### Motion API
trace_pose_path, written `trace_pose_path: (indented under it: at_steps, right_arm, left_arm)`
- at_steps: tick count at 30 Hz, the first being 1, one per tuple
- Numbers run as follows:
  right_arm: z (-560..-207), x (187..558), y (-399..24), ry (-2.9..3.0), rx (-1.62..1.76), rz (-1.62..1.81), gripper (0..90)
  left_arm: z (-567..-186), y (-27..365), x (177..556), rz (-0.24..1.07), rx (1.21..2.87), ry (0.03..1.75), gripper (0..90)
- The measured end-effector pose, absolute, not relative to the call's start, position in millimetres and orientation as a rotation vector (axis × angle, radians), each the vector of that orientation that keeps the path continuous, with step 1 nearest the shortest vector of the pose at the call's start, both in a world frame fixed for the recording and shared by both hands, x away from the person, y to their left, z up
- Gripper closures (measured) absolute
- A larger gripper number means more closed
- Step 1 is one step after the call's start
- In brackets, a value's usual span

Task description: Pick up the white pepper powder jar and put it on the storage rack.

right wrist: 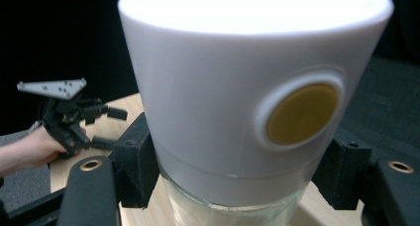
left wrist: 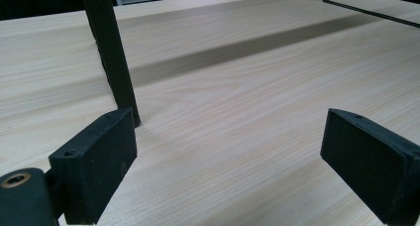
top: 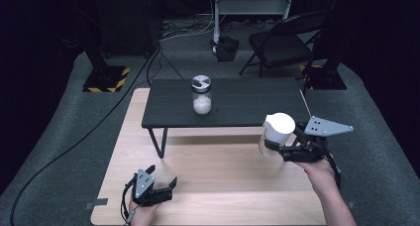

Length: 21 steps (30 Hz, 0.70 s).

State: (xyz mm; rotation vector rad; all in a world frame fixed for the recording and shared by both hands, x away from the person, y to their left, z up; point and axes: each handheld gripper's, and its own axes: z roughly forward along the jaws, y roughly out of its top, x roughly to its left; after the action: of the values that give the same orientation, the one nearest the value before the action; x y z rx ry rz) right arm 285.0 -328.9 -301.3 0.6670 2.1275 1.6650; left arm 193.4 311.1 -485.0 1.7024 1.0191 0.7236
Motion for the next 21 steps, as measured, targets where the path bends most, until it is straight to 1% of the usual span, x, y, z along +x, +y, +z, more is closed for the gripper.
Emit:
trace_pose_path:
  at_steps: [5, 10, 21]
  right_arm:
    - [-278, 292, -323, 2.108, 0.680, 1.644, 30.0]
    - [-263, 304, -317, 2.084, 0.697, 1.642, 29.9]
    - [-259, 325, -294, 2.025, 0.761, 1.577, 29.9]
  left_arm:
    - [-485, 311, 193, 0.725, 1.703, 1.019, 7.1]
    - [-485, 311, 194, 0.720, 1.703, 1.021, 7.1]
    - [-485, 313, 194, 0.714, 1.706, 1.013, 7.1]
